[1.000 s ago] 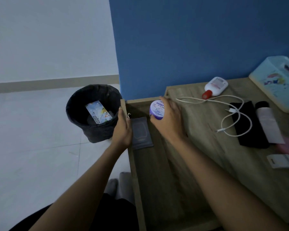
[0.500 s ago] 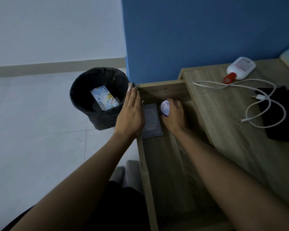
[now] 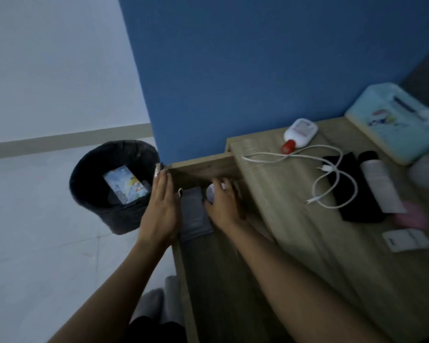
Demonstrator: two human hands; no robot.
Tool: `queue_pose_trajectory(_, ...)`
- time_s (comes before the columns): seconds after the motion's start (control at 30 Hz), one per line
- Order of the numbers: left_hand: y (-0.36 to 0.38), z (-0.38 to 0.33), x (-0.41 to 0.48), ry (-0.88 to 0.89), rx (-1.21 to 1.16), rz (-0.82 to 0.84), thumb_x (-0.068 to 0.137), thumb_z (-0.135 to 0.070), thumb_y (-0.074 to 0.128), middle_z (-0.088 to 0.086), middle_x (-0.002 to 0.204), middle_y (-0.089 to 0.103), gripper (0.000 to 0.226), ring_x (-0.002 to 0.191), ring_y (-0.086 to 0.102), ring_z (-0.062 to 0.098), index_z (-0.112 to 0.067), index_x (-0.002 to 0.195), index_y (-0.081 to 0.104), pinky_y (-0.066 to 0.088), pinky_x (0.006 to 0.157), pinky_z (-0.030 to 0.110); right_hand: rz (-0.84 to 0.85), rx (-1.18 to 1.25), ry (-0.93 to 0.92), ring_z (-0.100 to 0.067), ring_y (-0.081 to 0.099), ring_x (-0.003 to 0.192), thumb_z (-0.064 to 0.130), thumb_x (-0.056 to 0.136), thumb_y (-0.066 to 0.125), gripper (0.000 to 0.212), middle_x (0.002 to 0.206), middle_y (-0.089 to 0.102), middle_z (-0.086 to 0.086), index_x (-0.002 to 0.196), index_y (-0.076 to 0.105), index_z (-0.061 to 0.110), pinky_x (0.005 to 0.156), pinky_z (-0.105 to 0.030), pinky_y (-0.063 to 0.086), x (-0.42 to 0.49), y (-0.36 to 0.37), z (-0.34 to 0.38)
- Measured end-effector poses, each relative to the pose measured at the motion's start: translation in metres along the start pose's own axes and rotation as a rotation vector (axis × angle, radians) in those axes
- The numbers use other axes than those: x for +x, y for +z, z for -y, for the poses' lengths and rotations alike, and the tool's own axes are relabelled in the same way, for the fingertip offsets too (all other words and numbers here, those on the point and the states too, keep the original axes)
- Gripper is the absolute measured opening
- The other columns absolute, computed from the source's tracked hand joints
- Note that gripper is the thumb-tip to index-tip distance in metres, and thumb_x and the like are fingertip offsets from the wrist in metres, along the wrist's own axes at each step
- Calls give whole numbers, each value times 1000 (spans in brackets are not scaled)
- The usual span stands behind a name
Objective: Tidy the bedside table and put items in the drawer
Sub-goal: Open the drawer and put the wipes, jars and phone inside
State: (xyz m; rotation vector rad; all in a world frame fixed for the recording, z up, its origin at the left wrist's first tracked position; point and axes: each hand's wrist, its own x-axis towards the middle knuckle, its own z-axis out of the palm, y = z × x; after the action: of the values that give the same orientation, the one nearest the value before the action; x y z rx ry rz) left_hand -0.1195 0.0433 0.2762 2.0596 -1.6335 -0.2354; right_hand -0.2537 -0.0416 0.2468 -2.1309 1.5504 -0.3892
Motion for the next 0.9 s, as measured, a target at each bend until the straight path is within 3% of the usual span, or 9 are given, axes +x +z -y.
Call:
queue_pose_trajectory(0.17, -11, -14, 1, -33, 31, 99, 101, -24, 30, 15, 160, -4, 59, 147, -9, 20, 1, 150, 7, -2, 119, 29, -49, 47, -149, -31, 44, 125, 28, 87, 58, 49, 138, 44, -10, 133, 46, 17, 99, -46, 42, -28, -63, 21)
queue_pose_trajectory(0.33, -21, -52, -16, -51, 11, 78, 101, -33, 30, 5, 160, -5, 61, 146, -10, 15, -6, 151, 7, 4, 120, 33, -204, 90, -152, -28, 48, 120, 23, 84, 58, 44, 129, 53, -8, 127, 54, 17, 98, -42, 44, -58, -133, 8)
queue_pose_trajectory(0.47, -16, -121, -34, 149, -29, 167, 90, -58, 13, -3, 153, -10, 74, 143, -14, 12, -15, 149, 3, -4, 116, 28, -385, 3, -56, -33, 57, 108, 20, 80, 63, 34, 113, 64, -13, 113, 63, 12, 94, -40, 46, -75, -186, -39)
queue_pose_trajectory(0.57, -1, -168, -45, 251, -22, 181, 85, -63, -1, 1, 155, -5, 84, 142, -10, 14, -12, 150, 7, -2, 119, 33, -482, -26, 69, -32, 60, 100, 17, 77, 63, 29, 106, 67, -11, 106, 66, 13, 89, -41, 48, -82, -218, -83)
queue_pose_trajectory(0.7, 25, -210, -57, 209, -30, 249, 88, -59, 0, 3, 158, -13, 77, 142, -18, 11, -14, 150, -7, -7, 117, 26, -512, -52, 250, -30, 56, 106, 20, 81, 60, 33, 113, 64, -10, 113, 64, 15, 91, -41, 47, -90, -244, -131)
queue_pose_trajectory(0.77, 33, -221, -62, 172, -43, 296, 93, -55, 9, 6, 160, -11, 73, 144, -18, 13, -13, 149, -8, -7, 119, 28, -515, -59, 328, -30, 55, 106, 20, 82, 60, 36, 115, 62, -12, 117, 62, 15, 90, -41, 47, -94, -251, -144)
queue_pose_trajectory(0.9, 41, -225, -68, 160, 32, 304, 92, -53, 7, 8, 160, -11, 73, 140, -20, 14, -11, 150, -7, -8, 118, 31, -477, -108, 399, -28, 54, 106, 22, 82, 59, 36, 115, 60, -10, 118, 59, 16, 86, -39, 48, -103, -258, -164)
